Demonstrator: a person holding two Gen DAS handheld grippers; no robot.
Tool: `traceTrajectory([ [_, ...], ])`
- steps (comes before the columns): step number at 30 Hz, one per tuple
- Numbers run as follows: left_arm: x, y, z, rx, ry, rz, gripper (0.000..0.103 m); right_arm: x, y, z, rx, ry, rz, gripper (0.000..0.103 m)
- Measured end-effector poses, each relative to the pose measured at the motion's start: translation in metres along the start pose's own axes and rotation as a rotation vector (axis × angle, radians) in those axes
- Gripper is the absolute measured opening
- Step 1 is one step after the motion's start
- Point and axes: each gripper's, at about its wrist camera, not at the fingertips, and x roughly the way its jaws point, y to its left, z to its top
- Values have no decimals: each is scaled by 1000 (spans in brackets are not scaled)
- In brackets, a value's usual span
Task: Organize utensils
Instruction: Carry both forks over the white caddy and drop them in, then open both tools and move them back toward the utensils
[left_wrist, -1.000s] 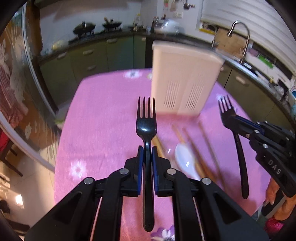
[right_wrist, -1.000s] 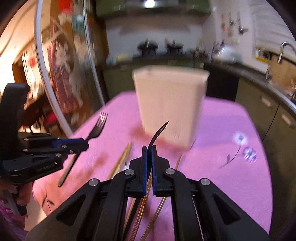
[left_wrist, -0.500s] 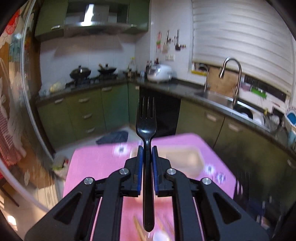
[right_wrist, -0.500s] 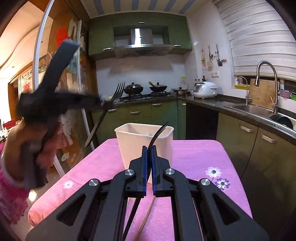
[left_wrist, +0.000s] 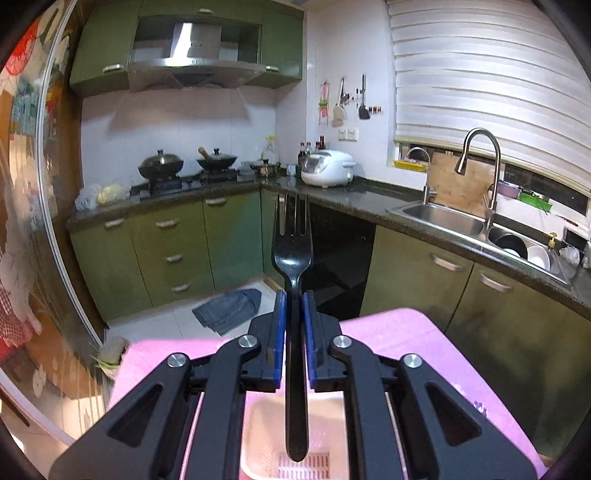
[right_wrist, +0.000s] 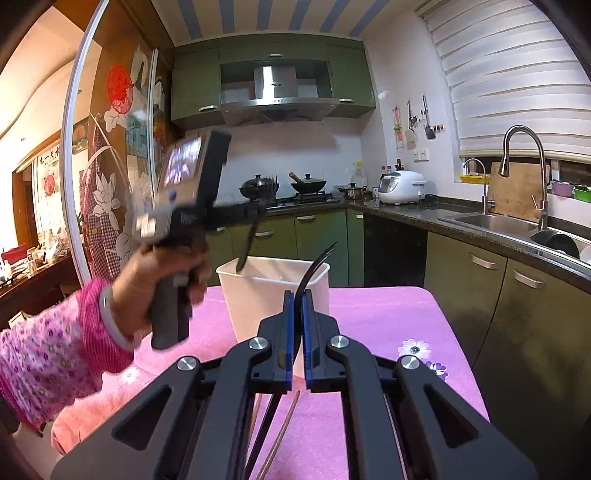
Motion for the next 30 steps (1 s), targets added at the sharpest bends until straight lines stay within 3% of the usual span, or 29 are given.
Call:
traceTrajectory([
  [6,-4,-5,-29,17,34,7,10,9,6,7,-10,-7,14,5],
  [11,-9,2,-43,9,61,3,38,19,17,28,-51,-61,18,5],
  [15,-27,10,-47,-13,54,14,40,35,24,57,-70,-141,19,5],
  [21,-72,41,-59,-115,47,76,48,91,33,94,-119,-262,-61,5],
  [30,-110,44,-70,-42,22,88,48,184,29,103,-215,-290,-259,5],
])
